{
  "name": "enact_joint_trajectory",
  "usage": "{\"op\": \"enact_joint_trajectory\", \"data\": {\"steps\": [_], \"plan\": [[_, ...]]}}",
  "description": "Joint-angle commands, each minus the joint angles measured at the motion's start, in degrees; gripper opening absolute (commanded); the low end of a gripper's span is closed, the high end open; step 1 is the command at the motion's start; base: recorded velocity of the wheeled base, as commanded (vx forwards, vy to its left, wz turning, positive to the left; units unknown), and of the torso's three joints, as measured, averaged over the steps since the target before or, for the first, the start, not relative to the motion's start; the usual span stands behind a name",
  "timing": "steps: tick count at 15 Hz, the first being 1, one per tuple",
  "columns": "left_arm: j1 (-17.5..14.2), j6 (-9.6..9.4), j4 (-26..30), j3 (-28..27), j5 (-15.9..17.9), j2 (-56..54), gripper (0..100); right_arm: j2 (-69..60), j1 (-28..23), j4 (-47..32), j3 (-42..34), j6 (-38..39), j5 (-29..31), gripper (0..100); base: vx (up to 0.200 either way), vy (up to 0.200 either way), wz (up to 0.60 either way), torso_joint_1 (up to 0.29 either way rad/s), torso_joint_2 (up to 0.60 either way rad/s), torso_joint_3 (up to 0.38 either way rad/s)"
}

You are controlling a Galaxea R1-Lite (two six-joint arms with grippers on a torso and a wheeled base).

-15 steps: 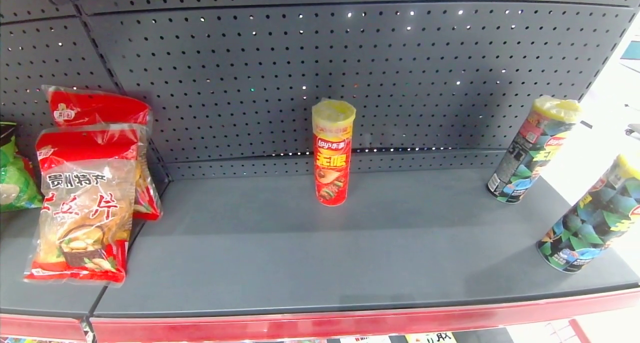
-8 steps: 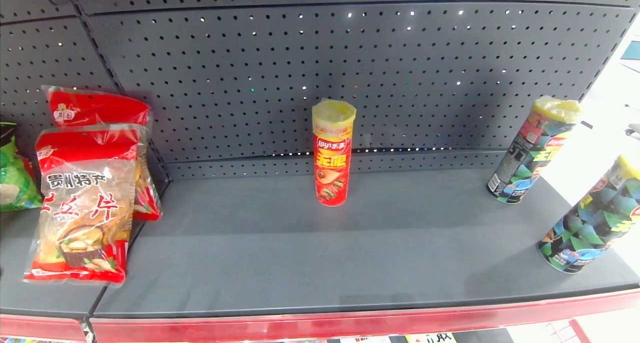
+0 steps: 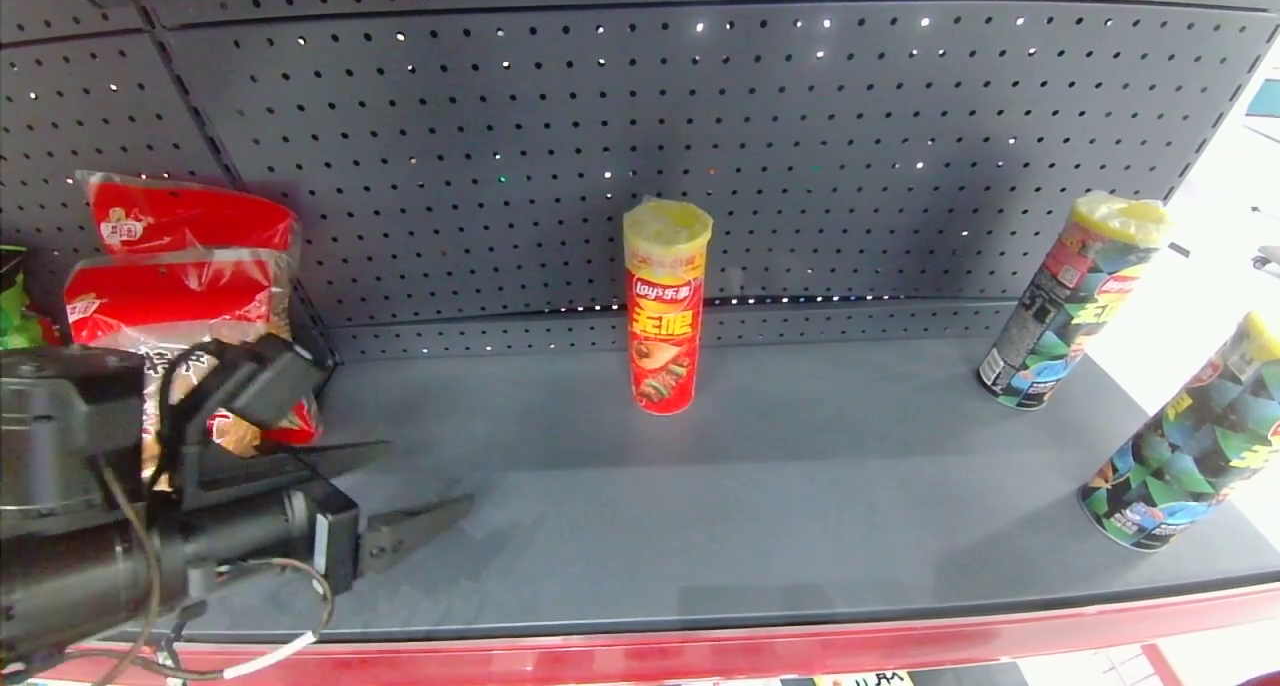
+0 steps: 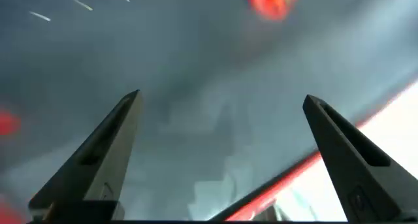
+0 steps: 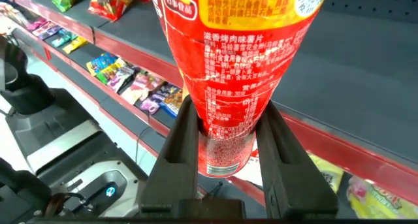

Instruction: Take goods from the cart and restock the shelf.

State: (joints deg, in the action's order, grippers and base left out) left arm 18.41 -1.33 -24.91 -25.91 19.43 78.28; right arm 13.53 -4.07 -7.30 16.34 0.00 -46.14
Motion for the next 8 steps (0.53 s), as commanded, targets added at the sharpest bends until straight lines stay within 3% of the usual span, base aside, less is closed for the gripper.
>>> {"op": "enact_joint_trajectory", "data": {"steps": [1,2,4,8], "plan": [[1.0,-4.91,-0.8,-0.4,3.9,11.5,100,-0.1,-0.1,0.2,0.0,0.8,0.0,0,0.0,0.0,0.0,0.0,0.0,0.0],[1.0,-9.04,-0.6,-5.6,6.6,16.1,100,0.1,0.0,0.2,0.4,1.2,-0.1,0,0.0,0.0,0.0,0.0,0.0,0.0],[2.4,-10.45,-0.8,-12.7,9.3,23.0,100,1.4,0.0,0.3,0.8,1.1,-0.9,0,0.0,0.0,0.0,0.0,0.0,0.0],[2.9,-12.03,-0.8,-25.7,10.3,32.8,100,5.5,1.4,0.3,1.6,1.1,-6.9,0,0.0,0.0,0.0,0.0,0.0,0.0]]}}
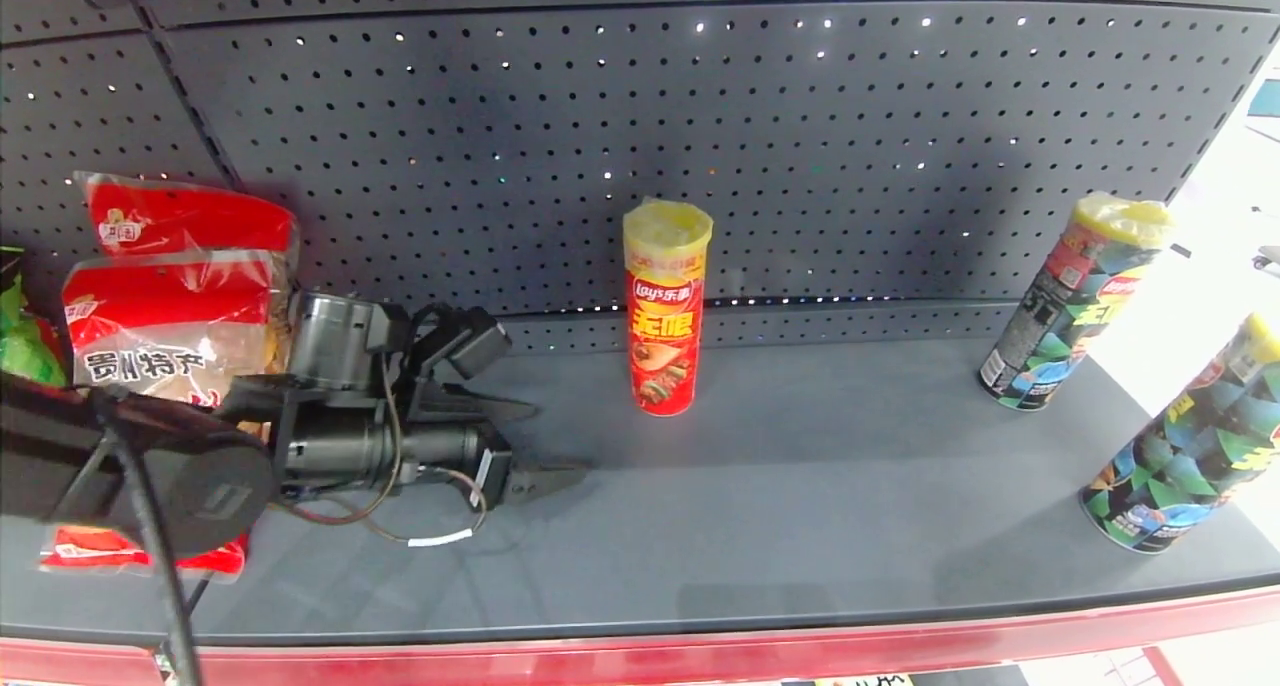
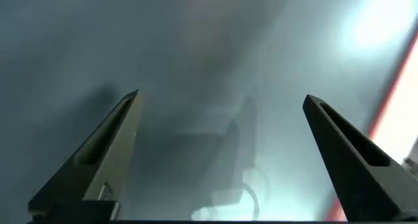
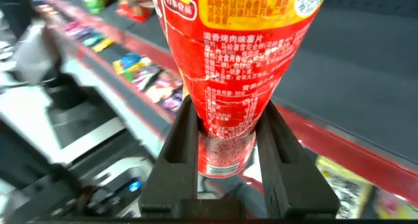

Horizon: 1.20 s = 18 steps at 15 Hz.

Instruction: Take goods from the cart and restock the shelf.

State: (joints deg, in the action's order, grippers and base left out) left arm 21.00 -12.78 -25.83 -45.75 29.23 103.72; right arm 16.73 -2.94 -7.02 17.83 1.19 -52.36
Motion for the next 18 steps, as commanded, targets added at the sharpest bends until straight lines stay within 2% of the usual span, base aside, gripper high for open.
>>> {"op": "enact_joint_trajectory", "data": {"steps": [1,3,5,8,9,18], "plan": [[0.5,-0.58,0.0,-8.0,0.5,9.5,100,3.8,0.6,0.0,0.0,-0.1,-1.6,0,0.0,0.0,0.0,0.0,0.0,0.0],[1.4,-0.58,-0.7,-11.7,0.5,12.6,100,8.8,3.0,0.0,0.3,-0.2,-2.4,0,0.0,0.0,0.0,0.0,0.0,0.0],[2.7,-0.58,-0.7,-14.5,0.6,14.1,100,16.3,8.1,0.6,1.2,-2.7,-1.7,0,0.0,0.0,0.0,0.0,0.0,0.0],[4.6,-0.58,-0.8,-18.5,0.6,15.6,100,25.7,14.1,6.6,1.9,-5.1,1.4,0,0.0,0.0,0.0,0.0,0.0,0.0],[4.7,-0.58,-0.8,-20.2,0.6,16.6,100,29.9,16.1,10.8,2.0,-5.1,2.6,0,0.0,0.0,0.0,0.0,0.0,0.0],[4.4,-0.5,-1.9,-25.3,0.5,19.8,100,36.3,19.2,11.3,5.1,-5.1,2.7,0,0.0,0.0,0.0,0.0,0.0,0.0]]}}
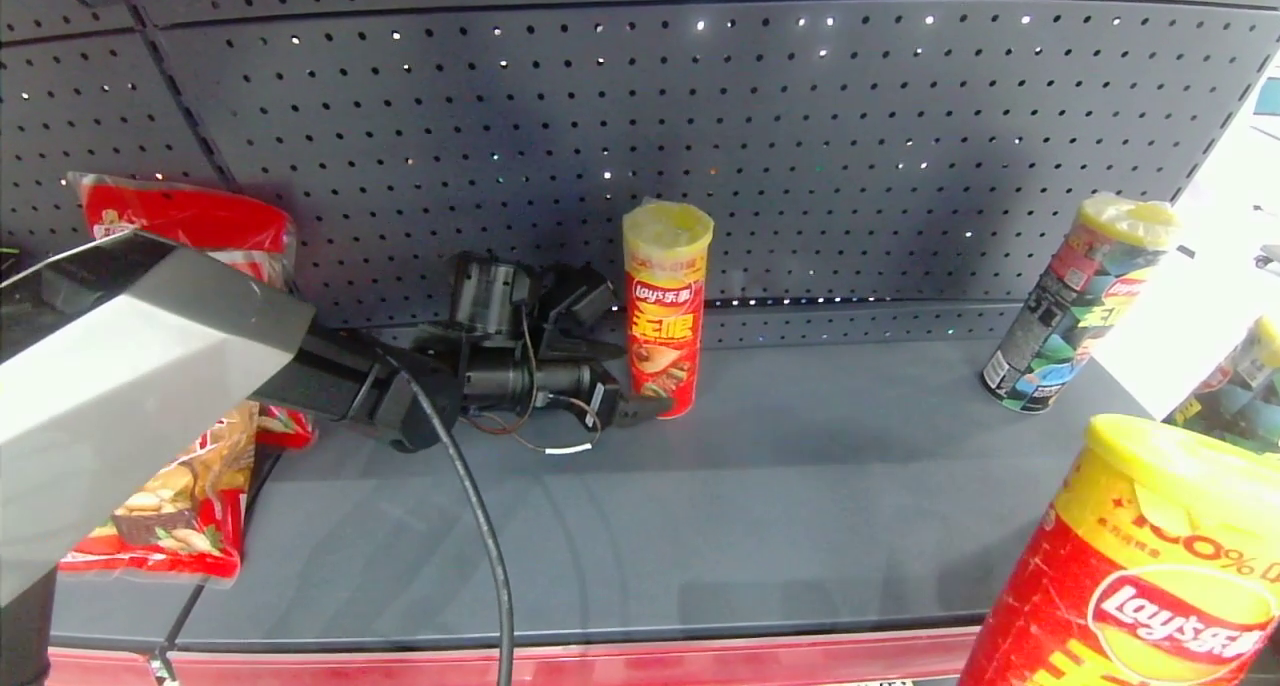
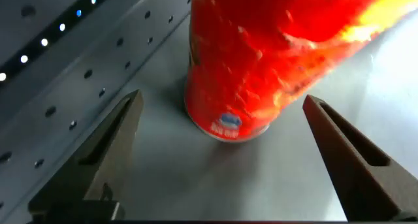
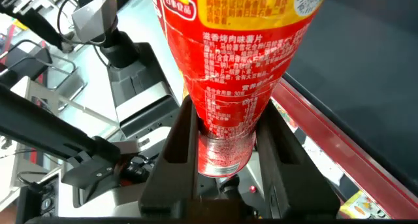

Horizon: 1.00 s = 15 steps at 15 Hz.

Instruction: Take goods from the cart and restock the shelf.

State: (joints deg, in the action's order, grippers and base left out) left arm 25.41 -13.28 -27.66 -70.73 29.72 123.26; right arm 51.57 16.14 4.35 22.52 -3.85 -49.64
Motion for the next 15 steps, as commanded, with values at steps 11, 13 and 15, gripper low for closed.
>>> {"op": "enact_joint_trajectory", "data": {"steps": [11,13,15], "plan": [[0.4,0.0,-0.7,-6.4,0.0,4.2,0,2.0,0.4,-0.1,0.4,0.0,0.0,0,0.0,0.0,0.0,0.0,0.0,0.0],[1.1,0.09,-1.1,-7.5,0.1,5.1,0,2.0,0.4,-0.1,0.2,0.0,0.0,0,0.0,0.0,0.0,0.0,0.0,0.0],[1.8,0.09,-1.1,-7.7,0.1,5.3,0,2.1,0.4,-0.1,0.2,0.0,0.0,0,0.0,0.0,0.0,0.0,0.0,0.0]]}}
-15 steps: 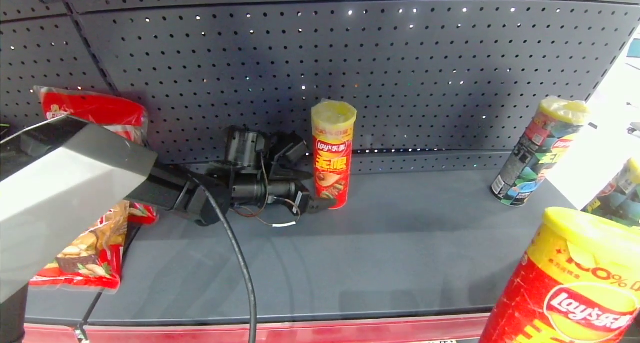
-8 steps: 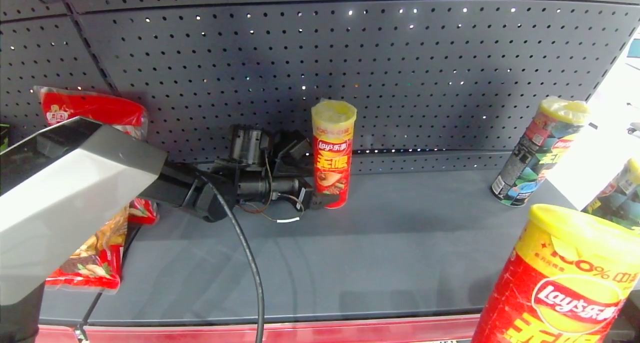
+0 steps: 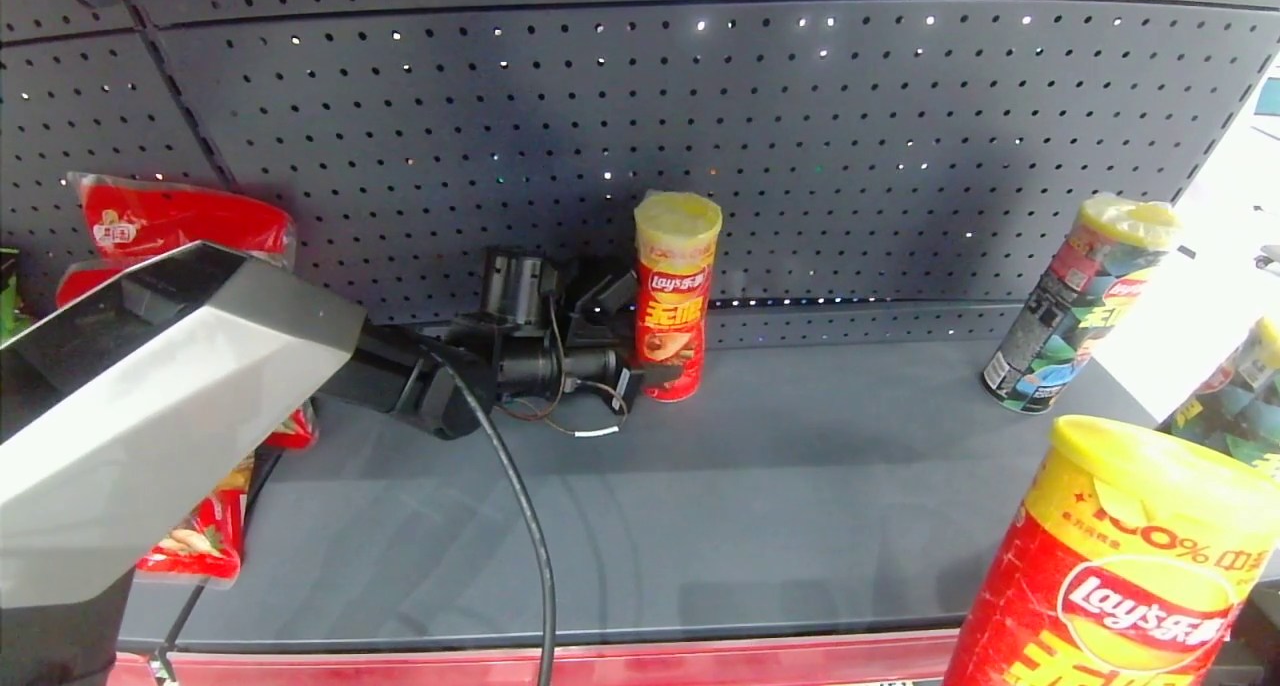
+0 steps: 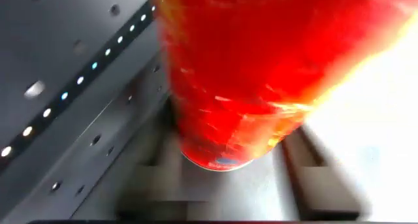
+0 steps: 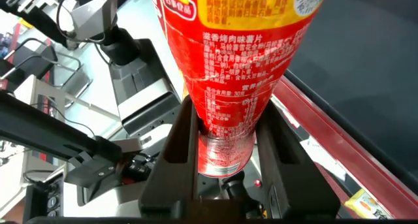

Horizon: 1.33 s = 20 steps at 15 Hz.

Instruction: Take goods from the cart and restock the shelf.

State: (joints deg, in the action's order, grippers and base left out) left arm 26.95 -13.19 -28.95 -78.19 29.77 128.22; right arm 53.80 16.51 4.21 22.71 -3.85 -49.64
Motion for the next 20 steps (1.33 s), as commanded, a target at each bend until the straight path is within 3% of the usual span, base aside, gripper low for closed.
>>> {"op": "enact_joint_trajectory", "data": {"steps": [1,3,6,7,8,9,11,16,20], "plan": [[0.4,0.01,0.2,-0.2,0.0,0.3,0,-0.1,0.0,0.0,0.0,0.0,0.0,0,0.0,0.0,0.0,0.0,0.0,0.0],[0.8,0.01,0.2,0.4,0.1,-0.3,0,-0.1,0.0,0.0,0.0,0.0,0.0,0,0.0,0.0,0.0,0.0,0.0,0.0],[2.5,0.01,0.4,15.3,1.3,-8.9,0,0.1,0.0,0.0,0.0,0.0,0.0,0,0.0,0.0,0.0,0.0,0.0,0.0],[4.0,0.01,0.5,24.6,1.9,-14.8,0,0.3,0.0,0.1,0.0,0.0,0.0,0,0.0,0.0,0.0,0.0,0.0,0.0],[5.6,0.09,0.7,28.2,1.9,-18.4,0,0.5,0.0,0.1,0.1,0.0,0.0,0,0.0,0.0,0.0,0.0,0.0,0.0],[7.4,0.53,0.7,30.4,1.8,-20.9,0,0.6,0.1,0.1,0.1,0.0,0.0,0,0.0,0.0,0.0,0.0,0.0,0.0],[8.7,3.52,0.7,33.9,1.5,-23.6,0,0.6,0.0,0.1,0.1,0.0,0.0,0,0.0,0.0,0.0,0.0,0.0,0.0],[10.9,3.79,0.7,41.5,1.6,-27.1,0,0.3,0.0,0.1,0.1,0.0,0.0,0,0.0,0.0,0.0,0.0,0.0,0.0],[12.1,4.31,0.9,42.2,1.2,-25.9,0,0.0,0.0,0.1,0.1,0.0,-0.1,0,0.0,0.0,0.0,0.0,0.0,0.0]]}}
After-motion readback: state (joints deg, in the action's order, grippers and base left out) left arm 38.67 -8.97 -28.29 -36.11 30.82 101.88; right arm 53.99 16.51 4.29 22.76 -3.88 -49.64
